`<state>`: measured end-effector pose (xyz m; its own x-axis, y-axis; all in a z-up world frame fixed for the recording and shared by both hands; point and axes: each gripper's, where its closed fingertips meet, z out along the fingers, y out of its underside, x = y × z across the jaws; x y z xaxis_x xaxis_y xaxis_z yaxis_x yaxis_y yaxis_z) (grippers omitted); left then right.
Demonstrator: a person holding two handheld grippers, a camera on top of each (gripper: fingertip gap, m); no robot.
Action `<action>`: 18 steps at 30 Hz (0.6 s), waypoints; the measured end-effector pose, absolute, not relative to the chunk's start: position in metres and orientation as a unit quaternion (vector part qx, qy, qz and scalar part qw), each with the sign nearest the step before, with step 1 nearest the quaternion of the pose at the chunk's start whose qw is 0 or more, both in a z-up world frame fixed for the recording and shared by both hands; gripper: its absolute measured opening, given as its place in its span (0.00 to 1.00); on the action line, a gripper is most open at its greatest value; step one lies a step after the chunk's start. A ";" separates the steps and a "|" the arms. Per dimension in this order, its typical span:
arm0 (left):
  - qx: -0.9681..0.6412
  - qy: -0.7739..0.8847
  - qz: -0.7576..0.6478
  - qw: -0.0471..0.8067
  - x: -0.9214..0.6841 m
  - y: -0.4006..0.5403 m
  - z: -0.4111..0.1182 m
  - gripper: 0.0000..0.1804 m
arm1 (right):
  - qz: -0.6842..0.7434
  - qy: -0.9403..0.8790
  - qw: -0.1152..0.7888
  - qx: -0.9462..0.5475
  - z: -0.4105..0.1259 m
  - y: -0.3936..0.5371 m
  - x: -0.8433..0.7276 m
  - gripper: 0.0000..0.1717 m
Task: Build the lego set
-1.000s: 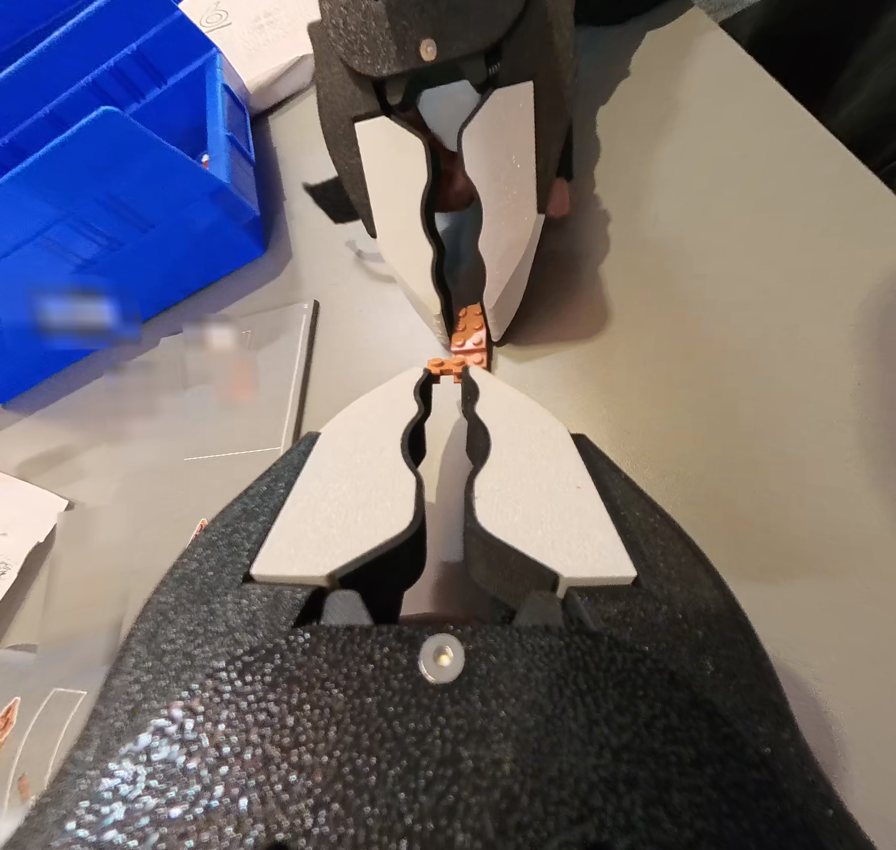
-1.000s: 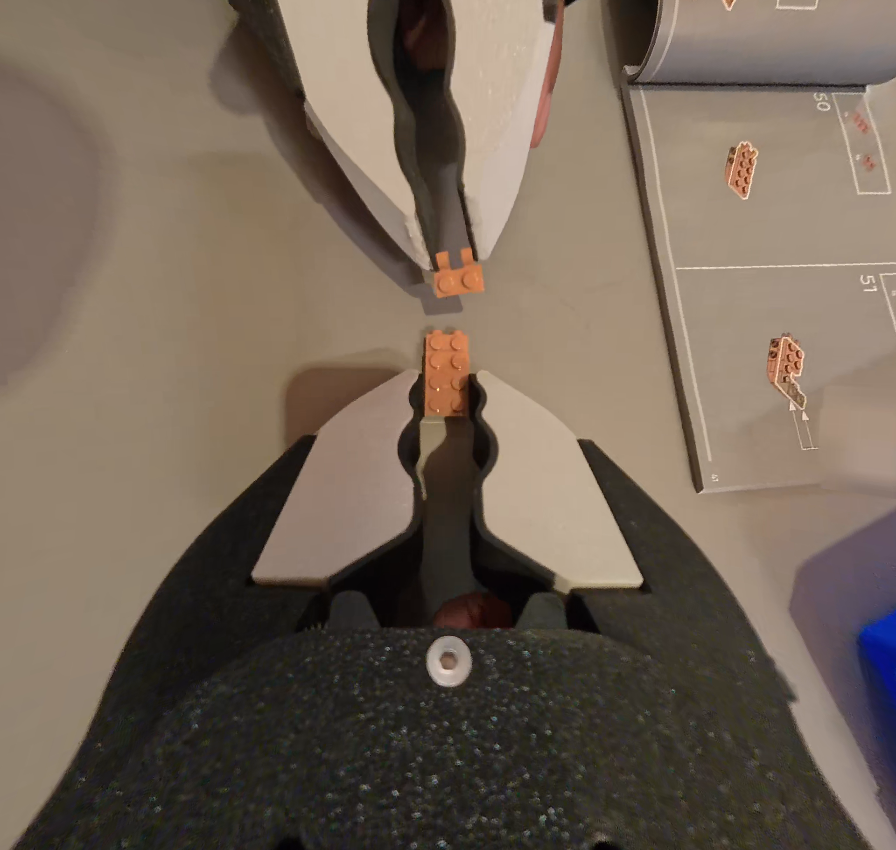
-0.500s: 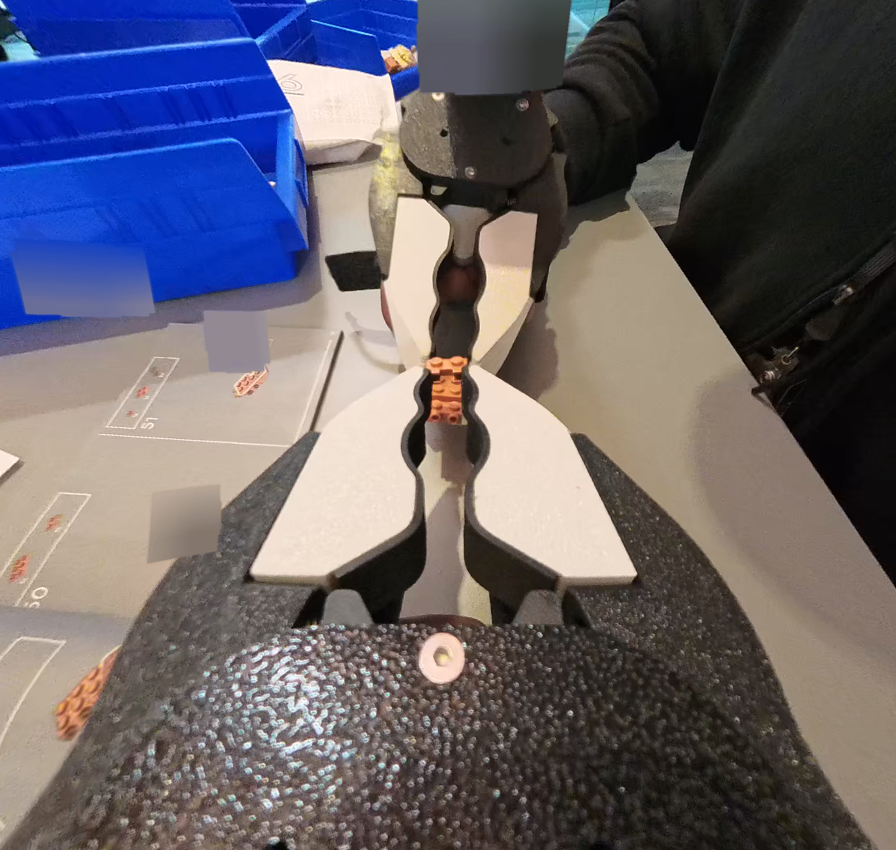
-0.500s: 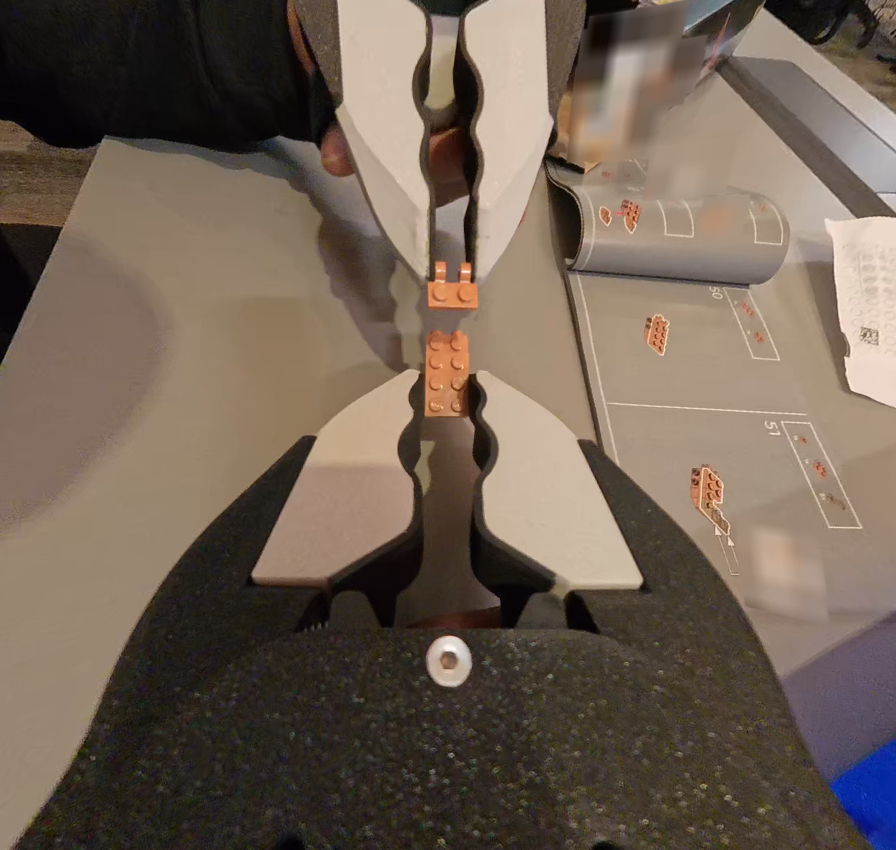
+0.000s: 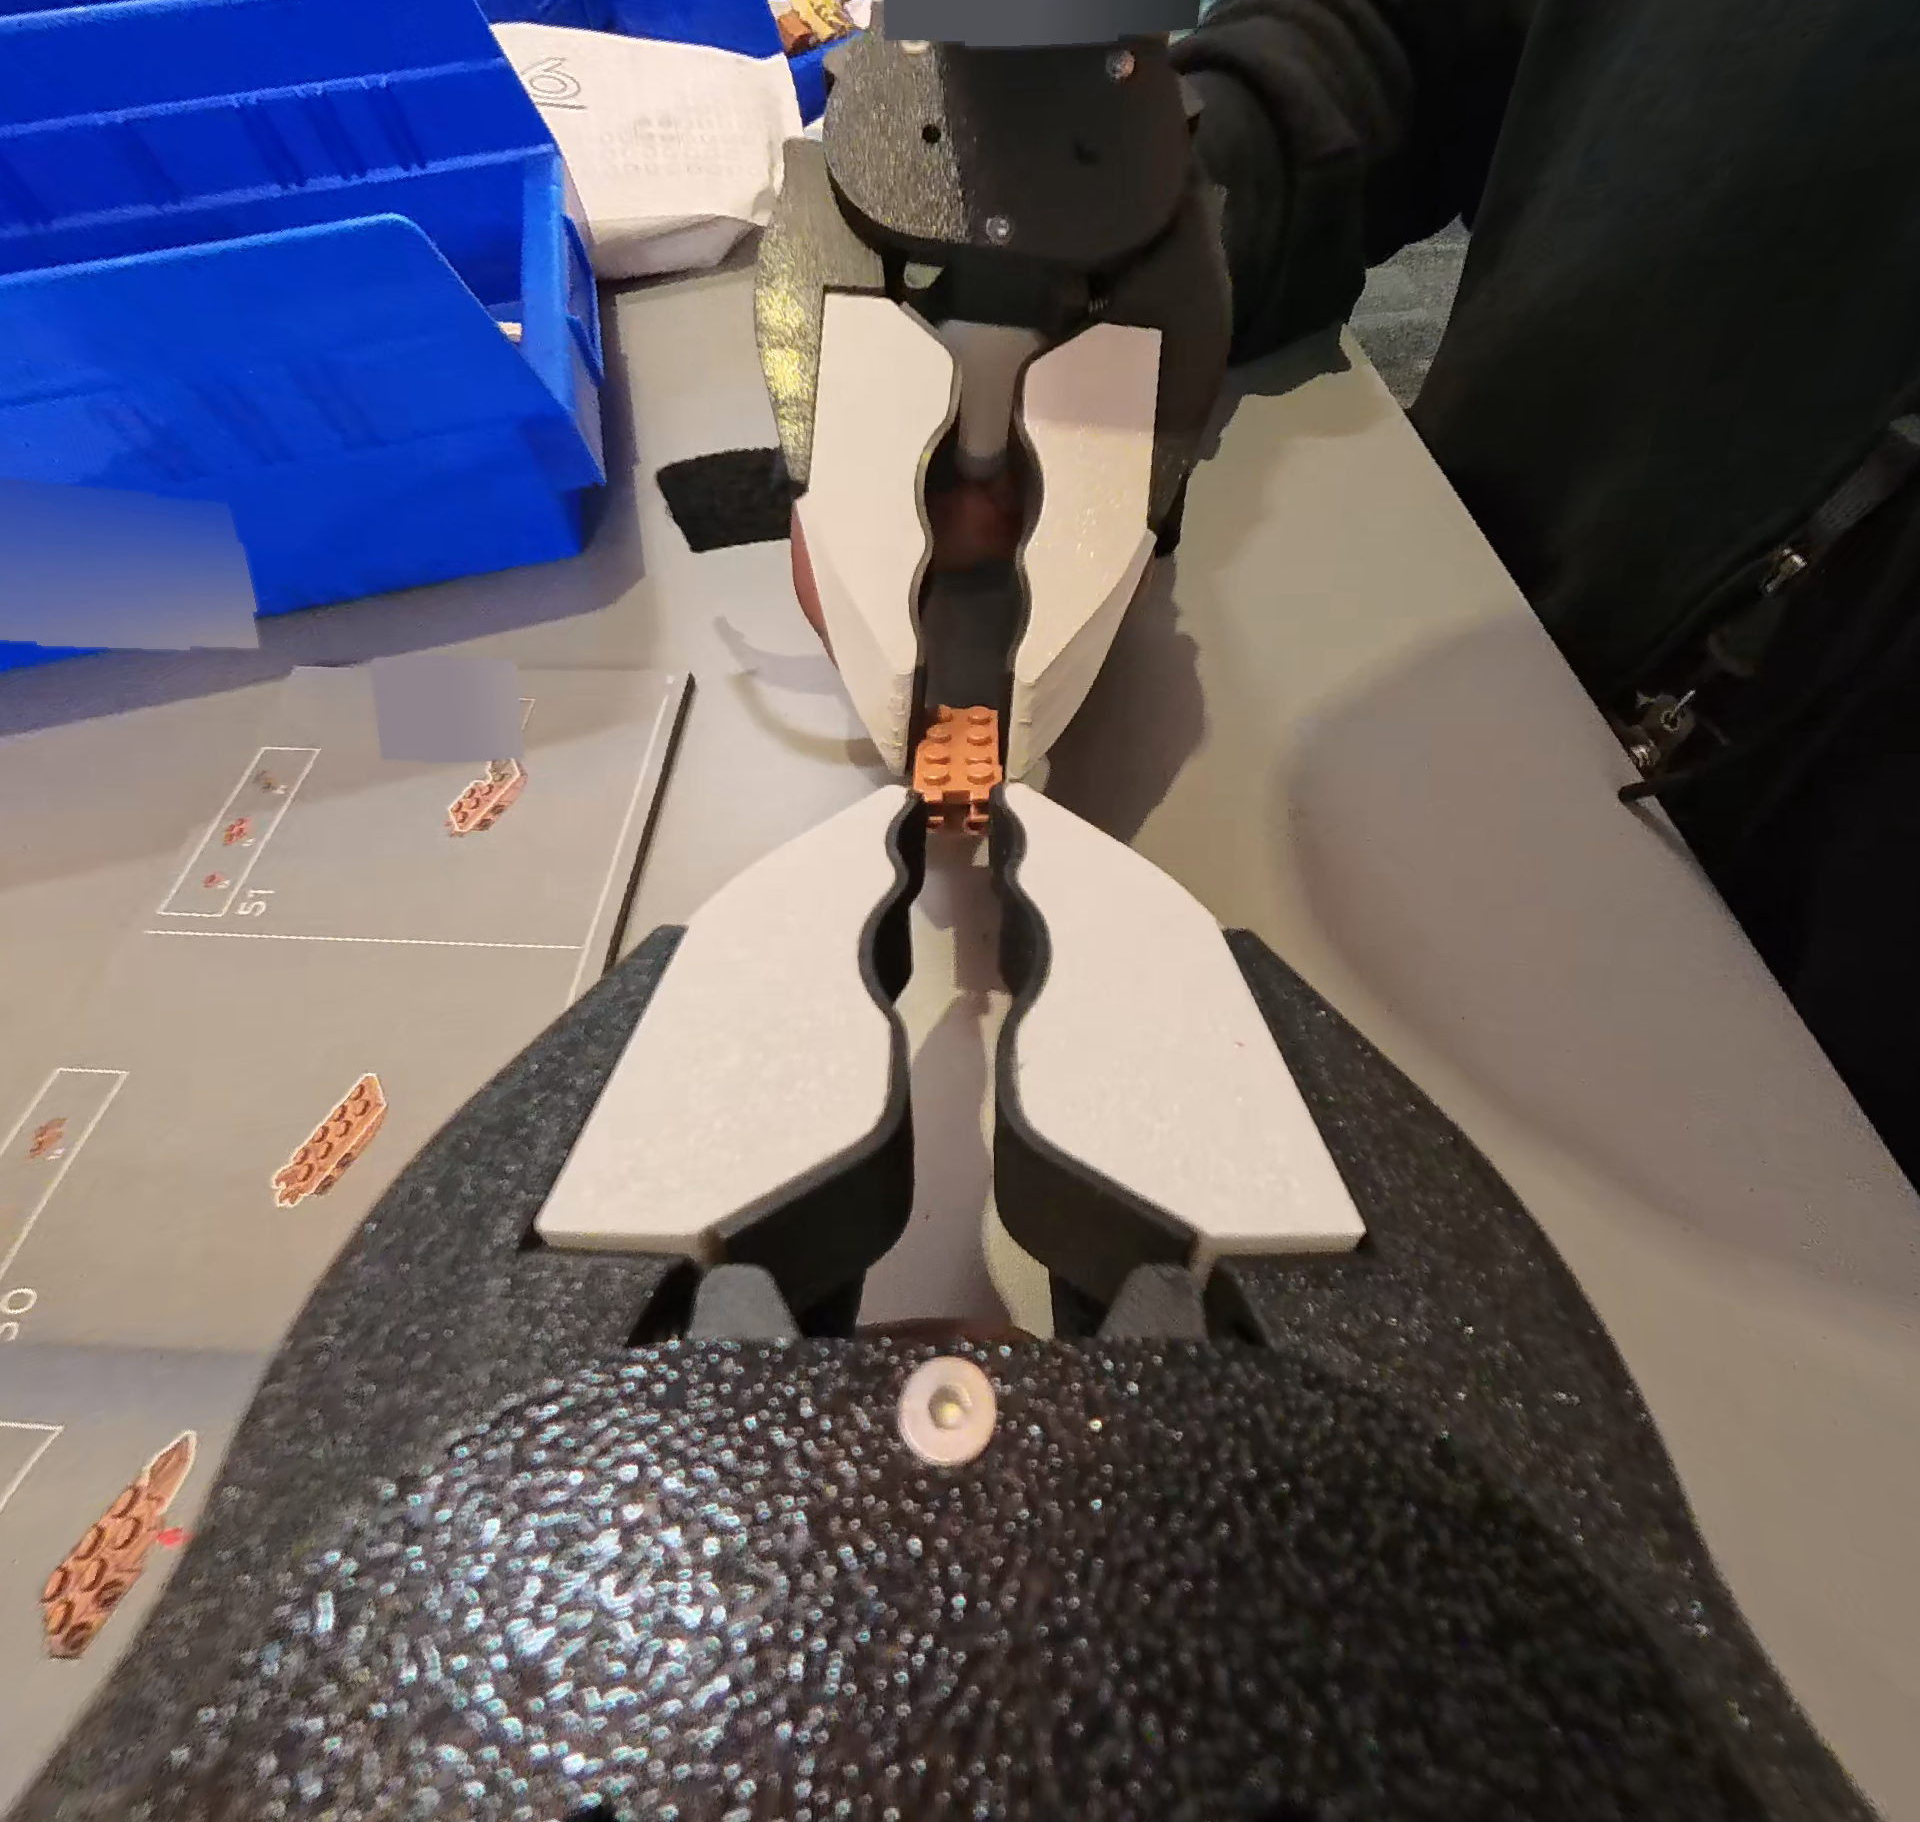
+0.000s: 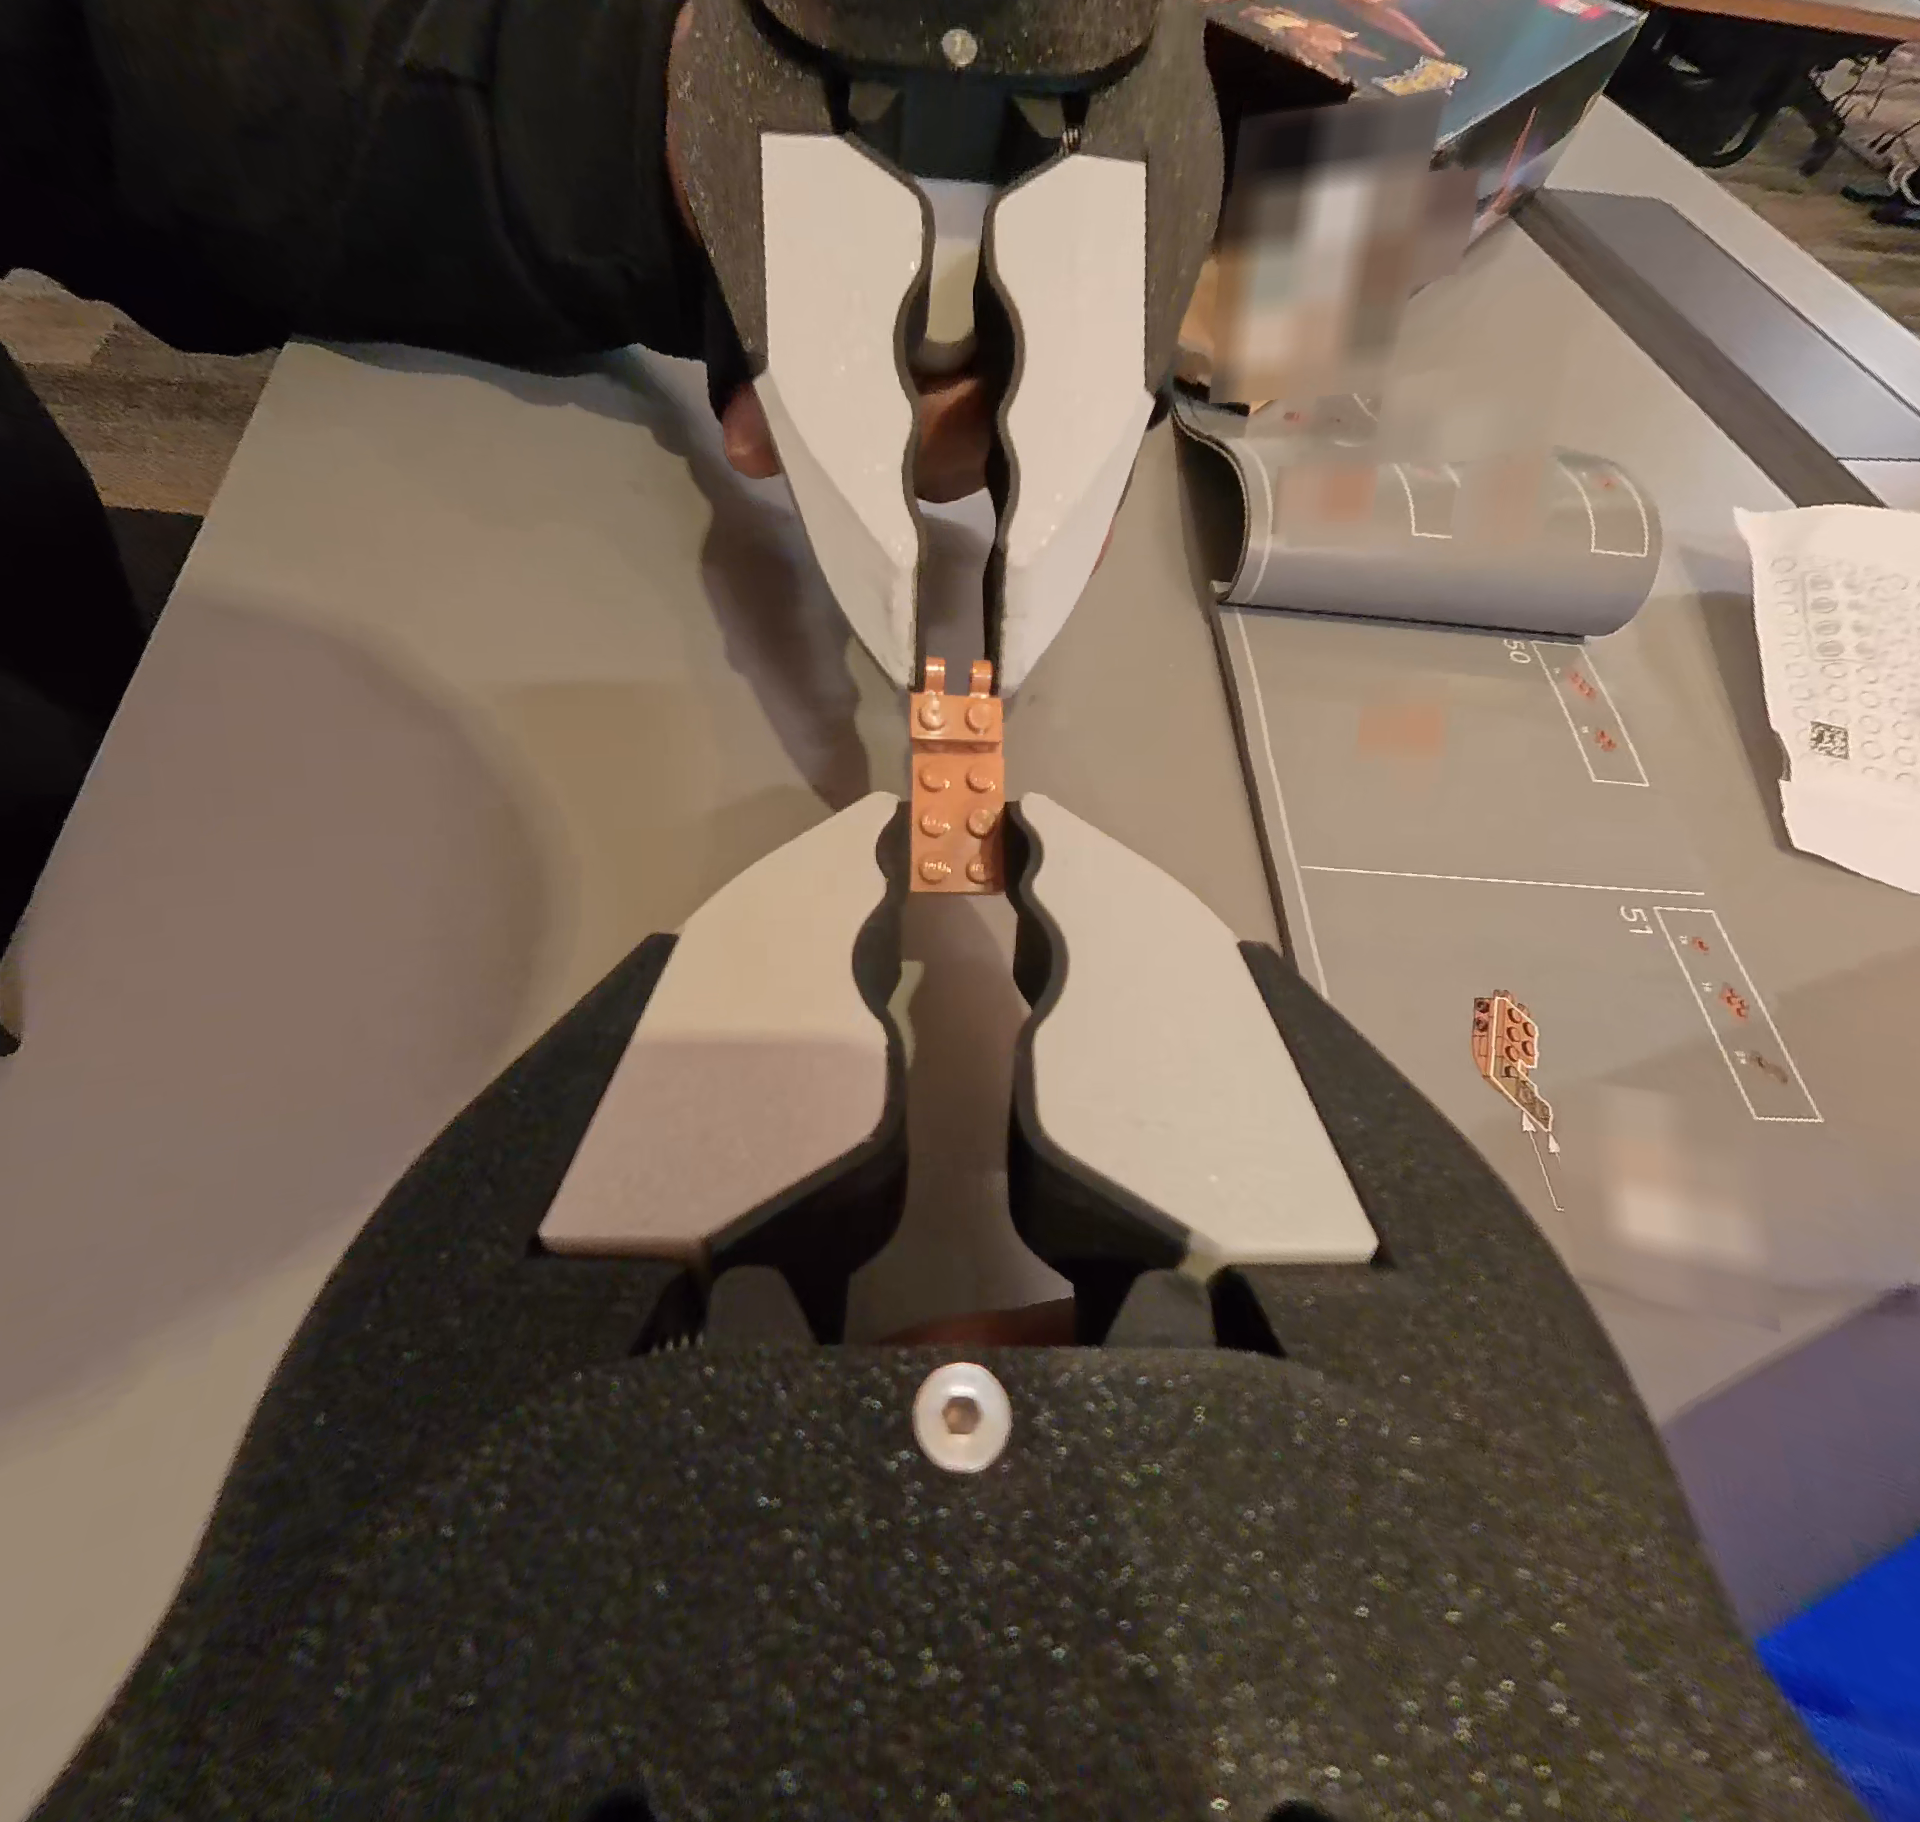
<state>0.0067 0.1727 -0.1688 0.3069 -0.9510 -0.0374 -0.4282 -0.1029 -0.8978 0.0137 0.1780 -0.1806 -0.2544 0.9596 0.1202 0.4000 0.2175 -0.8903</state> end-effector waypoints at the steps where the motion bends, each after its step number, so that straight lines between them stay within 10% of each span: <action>1: -0.680 0.508 -0.299 0.437 0.007 0.173 -0.169 0.06 | 0.386 -0.691 0.364 -0.492 -0.180 0.178 0.014 0.09; 18: -0.678 0.520 -0.280 0.438 0.008 0.172 -0.172 0.06 | 0.392 -0.688 0.362 -0.491 -0.180 0.176 0.014 0.09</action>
